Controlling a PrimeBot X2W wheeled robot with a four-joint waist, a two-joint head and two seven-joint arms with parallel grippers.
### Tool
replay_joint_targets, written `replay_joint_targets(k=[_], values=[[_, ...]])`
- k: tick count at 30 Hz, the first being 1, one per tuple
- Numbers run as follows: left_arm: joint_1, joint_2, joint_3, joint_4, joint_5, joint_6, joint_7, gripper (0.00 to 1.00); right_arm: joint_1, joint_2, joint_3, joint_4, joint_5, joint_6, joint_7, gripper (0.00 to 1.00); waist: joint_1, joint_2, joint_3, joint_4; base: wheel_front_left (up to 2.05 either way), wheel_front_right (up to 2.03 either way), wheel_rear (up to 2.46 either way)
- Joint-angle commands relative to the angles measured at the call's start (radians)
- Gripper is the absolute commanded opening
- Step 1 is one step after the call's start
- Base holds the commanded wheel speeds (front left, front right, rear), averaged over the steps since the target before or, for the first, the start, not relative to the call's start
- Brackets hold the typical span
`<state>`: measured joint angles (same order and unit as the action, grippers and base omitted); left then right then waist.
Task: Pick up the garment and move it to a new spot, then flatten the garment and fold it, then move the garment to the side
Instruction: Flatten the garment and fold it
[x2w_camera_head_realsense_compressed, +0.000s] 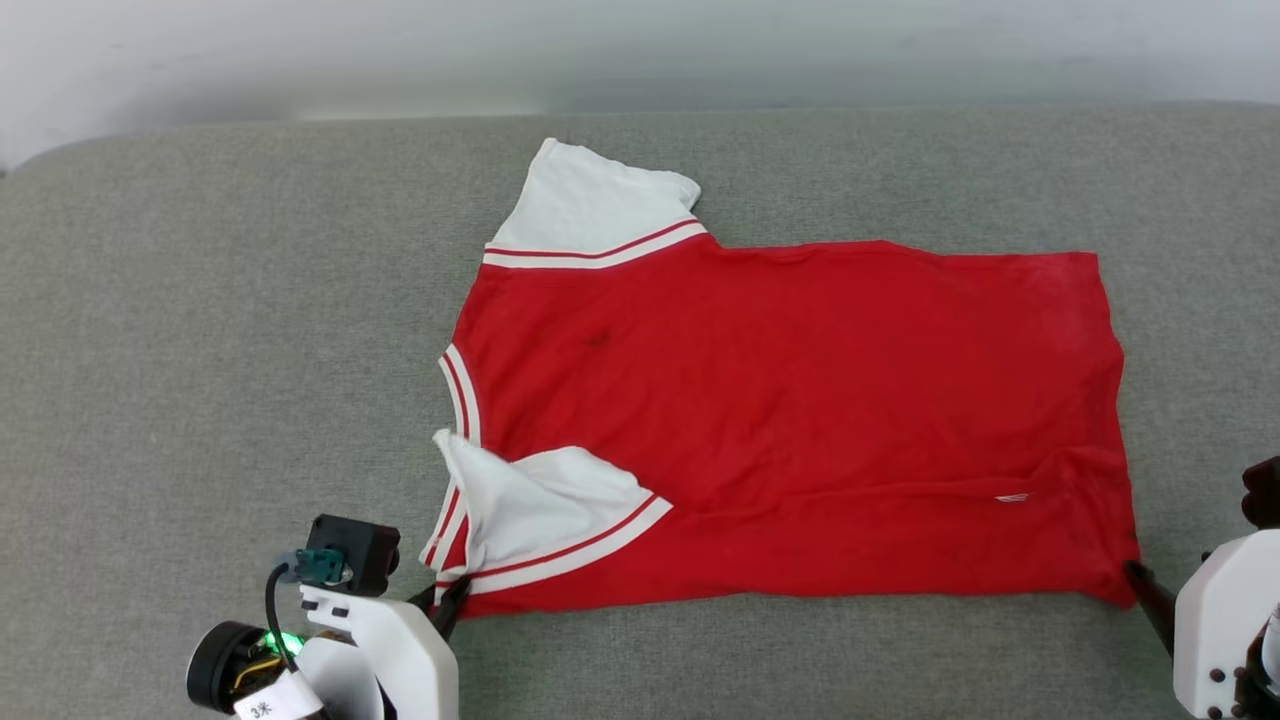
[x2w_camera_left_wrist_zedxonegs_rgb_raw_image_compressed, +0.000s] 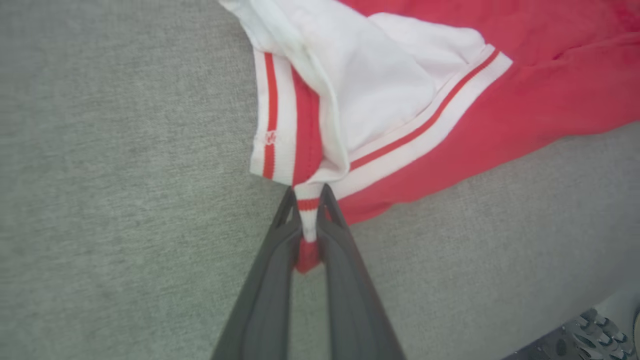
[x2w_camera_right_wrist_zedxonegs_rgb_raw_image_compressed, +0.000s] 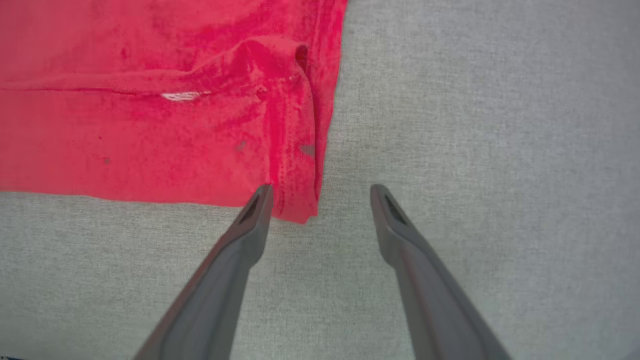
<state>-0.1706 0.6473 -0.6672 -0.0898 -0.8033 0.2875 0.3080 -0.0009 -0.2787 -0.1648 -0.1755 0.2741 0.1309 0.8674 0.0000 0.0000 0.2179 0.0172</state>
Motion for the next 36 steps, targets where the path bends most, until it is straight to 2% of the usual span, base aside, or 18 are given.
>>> replay_joint_targets(k=[1, 9, 18, 19, 20, 21, 22, 28, 36], values=[[0.002, 0.006, 0.004, -0.024, 0.010, 0.009, 0.000, 0.00, -0.019, 0.004, -0.004, 0.019, -0.009, 0.000, 0.000, 1.00, 0.0000, 0.0000, 0.005, 0.007, 0.00, 0.00, 0.00], [-0.014, 0.023, -0.003, -0.133, 0.036, 0.039, 0.022, 0.00, -0.068, 0.027, -0.001, 0.127, -0.034, 0.000, 0.002, 1.00, 0.0000, 0.0000, 0.039, 0.033, 0.00, 0.00, 0.00], [-0.022, 0.028, -0.007, -0.170, 0.039, 0.045, 0.037, 0.00, -0.087, 0.041, 0.021, 0.258, -0.042, 0.000, 0.002, 1.00, 0.0000, 0.0000, 0.082, 0.060, 0.00, 0.00, 0.00], [-0.022, 0.030, -0.006, -0.169, 0.039, 0.046, 0.037, 0.00, -0.085, 0.041, 0.023, 0.272, -0.041, 0.000, 0.005, 0.96, 0.0000, 0.0000, 0.084, 0.062, 0.00, 0.00, 0.00], [-0.022, 0.031, -0.006, -0.168, 0.039, 0.047, 0.038, 0.00, -0.082, 0.043, 0.025, 0.285, -0.038, 0.000, 0.007, 0.35, 0.0000, 0.0000, 0.086, 0.063, 0.00, 0.00, 0.00], [-0.022, 0.032, -0.006, -0.166, 0.037, 0.046, 0.039, 0.00, -0.080, 0.042, 0.027, 0.297, -0.034, 0.000, 0.006, 0.15, 0.0000, 0.0000, 0.087, 0.064, 0.00, 0.00, 0.00], [-0.021, 0.033, -0.006, -0.164, 0.035, 0.045, 0.040, 0.00, -0.077, 0.041, 0.027, 0.306, -0.031, 0.000, 0.002, 0.00, 0.0000, 0.0000, 0.088, 0.065, 0.00, 0.00, 0.00], [0.003, 0.046, -0.009, -0.137, 0.021, 0.040, 0.046, 0.00, -0.080, 0.030, 0.004, 0.324, -0.013, -0.001, -0.036, 0.00, 0.0000, 0.0000, 0.058, 0.056, 0.00, 0.00, 0.00], [0.058, 0.080, -0.022, -0.108, 0.002, 0.029, 0.057, 0.00, -0.040, -0.010, -0.012, 0.258, 0.024, -0.001, -0.029, 0.00, 0.0000, 0.0000, -0.020, 0.034, 0.00, 0.00, 0.00]])
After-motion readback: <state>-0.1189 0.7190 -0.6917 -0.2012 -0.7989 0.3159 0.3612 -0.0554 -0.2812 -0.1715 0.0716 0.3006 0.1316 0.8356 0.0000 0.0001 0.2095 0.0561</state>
